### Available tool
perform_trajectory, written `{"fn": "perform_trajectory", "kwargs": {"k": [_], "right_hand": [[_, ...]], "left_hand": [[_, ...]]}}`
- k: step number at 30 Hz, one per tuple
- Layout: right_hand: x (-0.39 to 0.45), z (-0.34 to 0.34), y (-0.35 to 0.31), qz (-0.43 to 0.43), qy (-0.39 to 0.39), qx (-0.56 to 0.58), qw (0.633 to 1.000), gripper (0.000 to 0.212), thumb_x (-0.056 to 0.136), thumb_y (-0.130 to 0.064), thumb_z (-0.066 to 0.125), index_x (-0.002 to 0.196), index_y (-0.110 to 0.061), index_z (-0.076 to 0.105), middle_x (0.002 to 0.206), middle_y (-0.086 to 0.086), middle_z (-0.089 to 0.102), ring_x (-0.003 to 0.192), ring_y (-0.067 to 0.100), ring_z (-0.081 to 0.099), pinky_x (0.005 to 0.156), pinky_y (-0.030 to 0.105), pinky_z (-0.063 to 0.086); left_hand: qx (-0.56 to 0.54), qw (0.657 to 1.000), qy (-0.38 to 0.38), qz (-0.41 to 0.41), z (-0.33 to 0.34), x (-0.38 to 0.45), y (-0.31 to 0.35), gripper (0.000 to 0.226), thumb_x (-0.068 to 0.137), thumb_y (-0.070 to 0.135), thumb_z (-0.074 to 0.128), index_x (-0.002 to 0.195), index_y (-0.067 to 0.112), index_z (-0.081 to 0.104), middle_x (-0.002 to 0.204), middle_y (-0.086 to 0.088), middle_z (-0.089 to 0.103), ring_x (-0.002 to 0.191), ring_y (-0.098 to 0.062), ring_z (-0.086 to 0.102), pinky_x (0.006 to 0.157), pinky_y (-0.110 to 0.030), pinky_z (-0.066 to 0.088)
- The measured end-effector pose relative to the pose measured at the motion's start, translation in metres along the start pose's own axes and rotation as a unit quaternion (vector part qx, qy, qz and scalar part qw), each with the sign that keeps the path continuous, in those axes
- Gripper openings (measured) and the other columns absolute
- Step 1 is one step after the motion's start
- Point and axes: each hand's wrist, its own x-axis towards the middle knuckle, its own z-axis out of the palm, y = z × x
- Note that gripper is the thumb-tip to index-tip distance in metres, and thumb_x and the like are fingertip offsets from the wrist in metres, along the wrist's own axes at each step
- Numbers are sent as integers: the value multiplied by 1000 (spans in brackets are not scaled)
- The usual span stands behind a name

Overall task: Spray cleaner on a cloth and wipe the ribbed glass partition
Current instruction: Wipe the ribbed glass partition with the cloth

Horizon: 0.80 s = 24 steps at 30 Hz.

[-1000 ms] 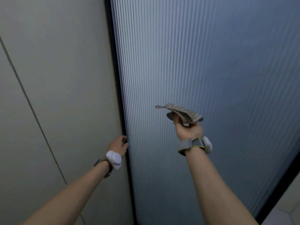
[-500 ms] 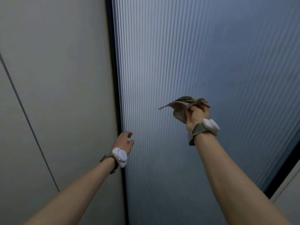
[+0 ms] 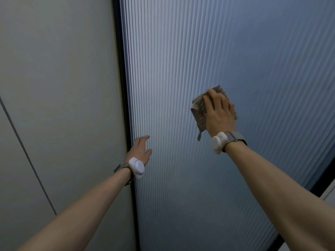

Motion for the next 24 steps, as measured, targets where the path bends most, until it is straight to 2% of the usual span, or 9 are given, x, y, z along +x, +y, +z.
{"fn": "perform_trajectory", "kwargs": {"k": [3,5,8,10,11,14,19,22,24], "right_hand": [[-6,8,4,-46,-25,-19,998,68,86,-12,52,147,-7,22,156,7,19,143,29,14,117,45,10],[-8,12,5,-73,-24,-35,996,65,85,-13,37,148,-12,21,156,7,19,144,31,10,117,44,-1],[-5,15,12,-105,-42,-74,991,67,84,-18,39,148,-17,19,157,4,18,143,30,6,116,39,-15],[-2,15,18,-125,-39,-98,987,64,90,-26,42,148,-19,18,157,2,18,143,28,5,116,38,-15],[1,14,20,-137,-35,-103,985,60,92,-30,37,149,-20,17,157,1,19,143,27,6,116,37,-15],[18,5,24,-157,-28,-127,979,56,95,-38,22,148,-21,18,156,-1,20,143,25,8,116,37,-15],[32,1,22,-151,-26,-147,977,58,95,-41,18,149,-22,15,157,-1,16,144,26,8,115,40,-15],[27,9,20,-160,-16,-143,977,59,94,-40,24,149,-21,14,157,1,16,144,27,4,116,43,-13],[15,19,14,-203,-28,-135,969,66,92,-38,40,149,-22,12,158,2,13,144,27,-3,116,46,-13]], "left_hand": [[-7,1000,3,12,6,5,3,54,92,19,49,142,18,28,146,-5,32,116,-24,51,95,-31,42],[-6,1000,4,21,8,9,6,55,92,19,50,143,18,27,147,-5,30,119,-25,49,97,-32,42],[1,1000,3,30,8,14,6,59,92,18,50,144,18,23,152,-5,23,131,-25,39,110,-38,36],[27,999,-3,44,7,19,5,61,92,18,50,145,18,21,155,-5,17,139,-23,27,114,-33,22],[43,998,-7,55,6,23,6,61,92,19,50,146,18,20,156,-4,16,141,-22,23,114,-32,19],[76,994,-17,75,-1,35,13,59,92,21,50,144,21,24,155,-2,17,138,-24,28,111,-35,27],[135,984,-26,113,-13,59,36,49,91,24,52,137,23,36,150,-1,24,131,-25,35,102,-37,38],[183,974,-50,125,-21,72,47,46,90,22,51,134,23,39,147,-2,26,128,-24,36,98,-36,41],[210,968,-55,130,-28,76,51,44,90,20,50,133,22,41,144,-2,28,126,-23,37,95,-34,42]]}}
